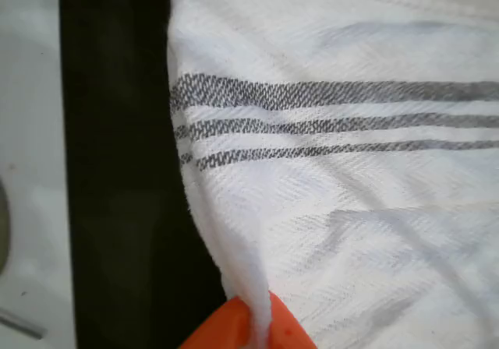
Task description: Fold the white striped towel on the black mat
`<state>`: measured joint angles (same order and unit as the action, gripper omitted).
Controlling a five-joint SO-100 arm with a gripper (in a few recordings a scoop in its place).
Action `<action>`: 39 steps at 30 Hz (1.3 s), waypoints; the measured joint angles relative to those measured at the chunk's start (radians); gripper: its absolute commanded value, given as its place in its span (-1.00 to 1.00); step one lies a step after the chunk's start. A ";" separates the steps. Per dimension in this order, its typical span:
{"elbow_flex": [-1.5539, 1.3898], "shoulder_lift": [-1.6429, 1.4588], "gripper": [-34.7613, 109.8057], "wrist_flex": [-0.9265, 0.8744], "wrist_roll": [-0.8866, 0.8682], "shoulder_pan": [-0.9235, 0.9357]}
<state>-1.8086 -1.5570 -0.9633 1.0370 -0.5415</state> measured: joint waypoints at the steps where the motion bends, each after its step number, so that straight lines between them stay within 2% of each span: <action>1: 0.008 -0.025 -0.52 -0.021 0.000 0.003; 6: 0.037 -0.163 -0.52 -0.100 -0.018 0.028; 11: 0.031 -0.296 -0.52 -0.129 0.021 0.129; 22: -0.009 -0.474 -0.52 -0.181 0.192 0.500; 30: -0.008 -0.448 -0.52 -0.115 0.324 0.775; 39: 0.023 -0.153 -0.50 0.103 0.431 1.051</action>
<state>-1.7856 -1.7104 -0.8606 1.4680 0.5093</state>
